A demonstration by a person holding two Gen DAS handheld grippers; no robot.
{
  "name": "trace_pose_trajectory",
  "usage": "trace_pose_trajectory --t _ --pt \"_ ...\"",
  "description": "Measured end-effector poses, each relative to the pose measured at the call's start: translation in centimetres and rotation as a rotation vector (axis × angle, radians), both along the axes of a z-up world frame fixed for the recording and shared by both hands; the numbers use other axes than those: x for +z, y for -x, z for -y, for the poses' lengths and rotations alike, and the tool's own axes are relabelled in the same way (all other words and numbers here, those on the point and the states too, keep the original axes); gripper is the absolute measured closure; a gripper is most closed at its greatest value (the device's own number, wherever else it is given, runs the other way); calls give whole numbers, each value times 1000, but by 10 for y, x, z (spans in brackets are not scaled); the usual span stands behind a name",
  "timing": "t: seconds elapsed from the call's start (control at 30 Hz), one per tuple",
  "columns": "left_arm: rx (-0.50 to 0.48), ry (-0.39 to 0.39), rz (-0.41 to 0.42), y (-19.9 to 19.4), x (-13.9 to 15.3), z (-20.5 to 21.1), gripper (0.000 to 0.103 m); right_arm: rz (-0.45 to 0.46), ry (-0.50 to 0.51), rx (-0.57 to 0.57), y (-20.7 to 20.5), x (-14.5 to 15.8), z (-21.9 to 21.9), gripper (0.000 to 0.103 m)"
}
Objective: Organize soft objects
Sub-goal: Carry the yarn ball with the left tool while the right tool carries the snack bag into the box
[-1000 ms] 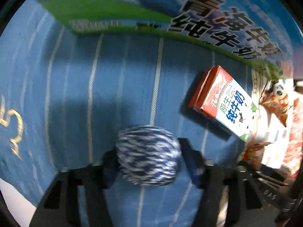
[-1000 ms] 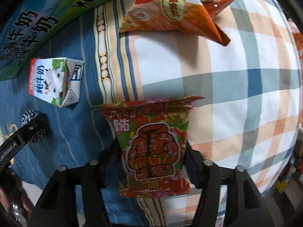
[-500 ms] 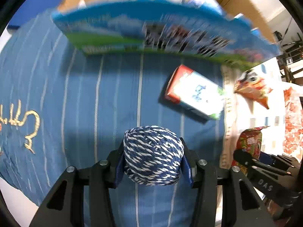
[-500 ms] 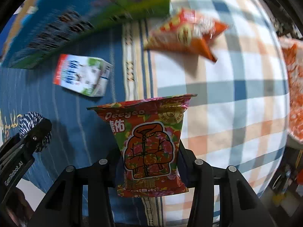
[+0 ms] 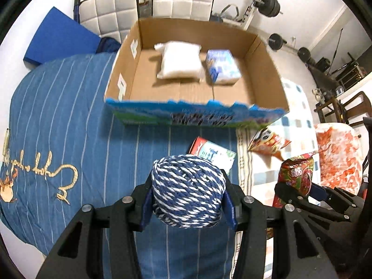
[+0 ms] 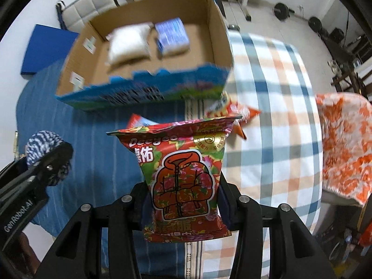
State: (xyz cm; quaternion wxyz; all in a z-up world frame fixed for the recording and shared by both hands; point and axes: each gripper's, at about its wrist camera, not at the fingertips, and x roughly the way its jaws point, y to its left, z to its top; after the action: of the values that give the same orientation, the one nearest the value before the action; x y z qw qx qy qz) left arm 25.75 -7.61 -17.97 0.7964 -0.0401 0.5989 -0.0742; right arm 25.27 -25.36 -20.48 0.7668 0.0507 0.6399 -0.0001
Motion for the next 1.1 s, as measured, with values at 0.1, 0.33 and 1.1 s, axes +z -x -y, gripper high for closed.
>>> trace_pose_trajectory --t 0.1,0.33,1.1 --pt "-3 23 28 -2 14 0 57 21 -32 10 0 10 -6 54" --pt "-14 68 91 -30 50 0 57 60 -129 8 -40 31 -8 54" --pt "-25 115 -451 -231 -143 -4 57 -321 -38 -13 -256 -149 -22 54"
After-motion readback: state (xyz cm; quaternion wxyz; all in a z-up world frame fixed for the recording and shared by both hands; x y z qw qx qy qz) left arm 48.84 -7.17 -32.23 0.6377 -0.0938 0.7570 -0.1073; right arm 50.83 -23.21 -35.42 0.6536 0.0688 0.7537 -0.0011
